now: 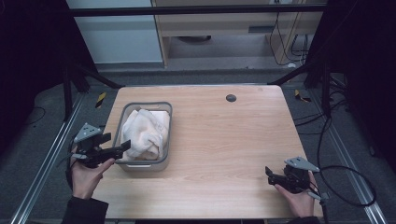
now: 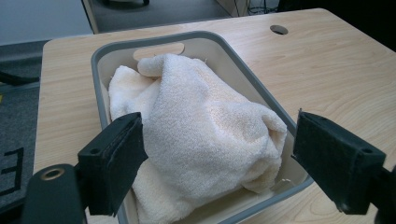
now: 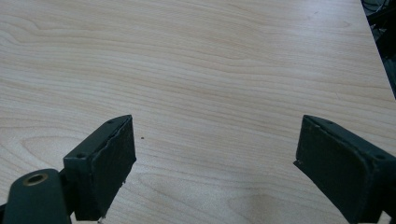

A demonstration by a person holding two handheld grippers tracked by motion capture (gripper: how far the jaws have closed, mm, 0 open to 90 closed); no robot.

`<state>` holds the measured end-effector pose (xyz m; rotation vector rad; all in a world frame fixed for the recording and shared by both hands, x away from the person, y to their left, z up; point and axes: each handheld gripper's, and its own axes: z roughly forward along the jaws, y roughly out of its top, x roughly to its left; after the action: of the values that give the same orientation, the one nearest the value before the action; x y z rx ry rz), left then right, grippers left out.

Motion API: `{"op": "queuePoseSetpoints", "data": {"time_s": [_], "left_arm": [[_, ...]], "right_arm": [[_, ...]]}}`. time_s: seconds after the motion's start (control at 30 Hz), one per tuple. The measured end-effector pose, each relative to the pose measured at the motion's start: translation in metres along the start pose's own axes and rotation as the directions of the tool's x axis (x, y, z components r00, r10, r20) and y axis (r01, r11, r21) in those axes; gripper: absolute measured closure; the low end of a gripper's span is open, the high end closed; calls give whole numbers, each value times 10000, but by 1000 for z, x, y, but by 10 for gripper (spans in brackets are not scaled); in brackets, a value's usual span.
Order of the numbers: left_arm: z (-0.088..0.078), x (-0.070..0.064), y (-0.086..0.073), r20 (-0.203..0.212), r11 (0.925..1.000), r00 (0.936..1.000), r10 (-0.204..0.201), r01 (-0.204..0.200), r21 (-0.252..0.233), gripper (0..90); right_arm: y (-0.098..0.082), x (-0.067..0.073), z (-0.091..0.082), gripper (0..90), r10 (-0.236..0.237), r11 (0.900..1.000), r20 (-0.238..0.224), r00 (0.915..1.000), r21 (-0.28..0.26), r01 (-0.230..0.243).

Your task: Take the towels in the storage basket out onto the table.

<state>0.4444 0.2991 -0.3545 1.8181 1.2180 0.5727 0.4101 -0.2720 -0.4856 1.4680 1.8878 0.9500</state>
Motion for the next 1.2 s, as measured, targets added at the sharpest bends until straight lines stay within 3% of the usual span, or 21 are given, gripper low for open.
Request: {"op": "queuePoseSetpoints", "data": {"time_s": [0.57, 1.2], "left_arm": [[32, -7, 16, -32, 9974, 9999, 136, -134, 705, 144], [67, -20, 23, -113, 9878, 9991, 401, -380, 1510, 100]], "right_arm": [[0, -1, 2, 115, -67, 9999, -75, 9999, 106, 68], [-1, -3, 3, 111, -22, 9999, -191, 9998, 159, 25]]}}
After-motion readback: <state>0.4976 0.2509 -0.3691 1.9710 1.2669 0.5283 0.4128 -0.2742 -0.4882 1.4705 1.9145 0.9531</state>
